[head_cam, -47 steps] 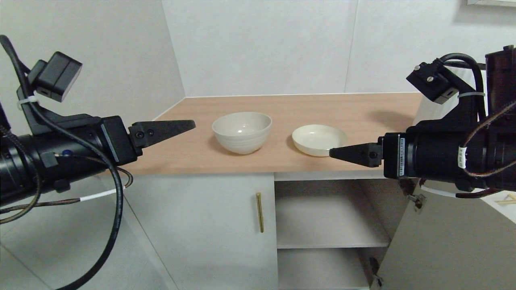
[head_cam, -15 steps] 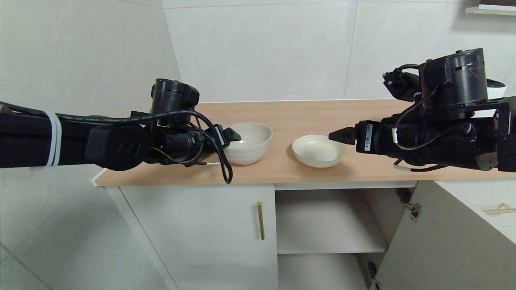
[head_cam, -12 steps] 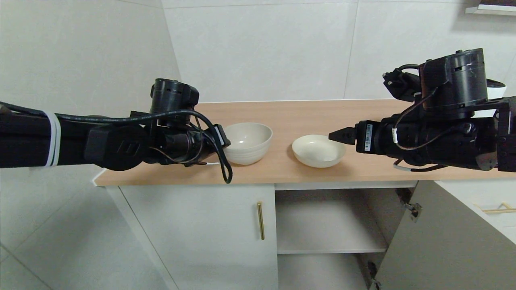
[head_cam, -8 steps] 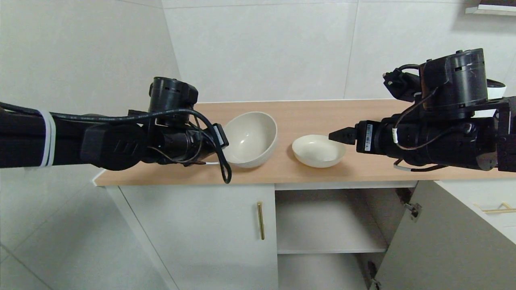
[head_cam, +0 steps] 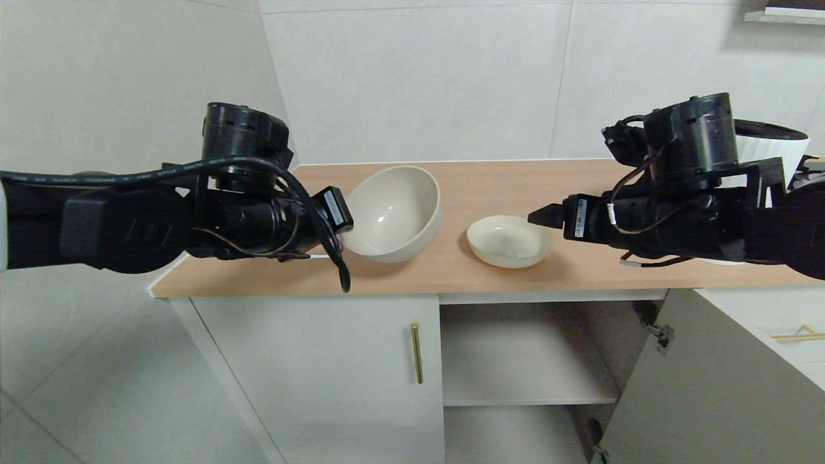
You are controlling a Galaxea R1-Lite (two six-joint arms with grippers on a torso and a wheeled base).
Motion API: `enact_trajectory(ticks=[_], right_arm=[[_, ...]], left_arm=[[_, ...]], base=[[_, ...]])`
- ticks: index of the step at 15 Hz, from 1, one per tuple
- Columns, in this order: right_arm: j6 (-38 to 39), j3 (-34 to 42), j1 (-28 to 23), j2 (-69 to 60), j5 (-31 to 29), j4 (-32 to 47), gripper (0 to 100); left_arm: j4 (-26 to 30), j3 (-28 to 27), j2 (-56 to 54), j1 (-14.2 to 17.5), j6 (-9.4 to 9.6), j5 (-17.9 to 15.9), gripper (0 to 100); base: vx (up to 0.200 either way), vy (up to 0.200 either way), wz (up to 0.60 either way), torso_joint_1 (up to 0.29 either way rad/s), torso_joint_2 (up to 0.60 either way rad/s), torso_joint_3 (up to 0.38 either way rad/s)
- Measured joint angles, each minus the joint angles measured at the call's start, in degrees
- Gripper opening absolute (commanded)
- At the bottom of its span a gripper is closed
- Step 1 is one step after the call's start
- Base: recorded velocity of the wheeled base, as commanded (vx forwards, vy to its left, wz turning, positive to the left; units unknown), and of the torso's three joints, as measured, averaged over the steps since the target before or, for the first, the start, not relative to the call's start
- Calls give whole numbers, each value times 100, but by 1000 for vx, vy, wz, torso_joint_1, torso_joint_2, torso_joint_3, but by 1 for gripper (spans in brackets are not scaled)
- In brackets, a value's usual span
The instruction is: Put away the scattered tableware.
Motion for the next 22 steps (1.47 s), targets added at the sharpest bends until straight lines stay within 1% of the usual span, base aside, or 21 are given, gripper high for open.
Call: enact_trajectory(ticks=[2, 4, 5, 8, 9, 16, 17, 22], right_arm=[[27, -174, -91, 317, -251, -11, 100], [123, -371, -135, 647, -568, -23, 100], [189, -474, -146, 791, -656, -33, 100], [272, -723, -146, 1234, -1078, -151, 100], [272, -762, -145, 1351, -1122, -208, 100], [279, -817, -143, 1690, -1130, -258, 100], [285, -817, -145, 1694, -1133, -272, 0], [334, -797, -132, 1676, -1119, -367, 0]], left_arm=[[1, 162, -240, 0, 39, -305, 0], [-2, 322, -472, 5, 68, -774, 0], [-10, 366, -546, 5, 68, -831, 0], [-5, 411, -662, 13, 68, -847, 0], [-11, 416, -678, 16, 68, -850, 0], [-29, 430, -717, 16, 68, -851, 0], [-29, 444, -717, 16, 66, -851, 0], [-32, 455, -717, 11, 68, -853, 0]], base=[[0, 0, 0, 0, 0, 0], [0, 0, 0, 0, 0, 0], [0, 0, 0, 0, 0, 0], [0, 0, 0, 0, 0, 0], [0, 0, 0, 0, 0, 0], [0, 0, 0, 0, 0, 0], [0, 0, 0, 0, 0, 0], [0, 0, 0, 0, 0, 0]])
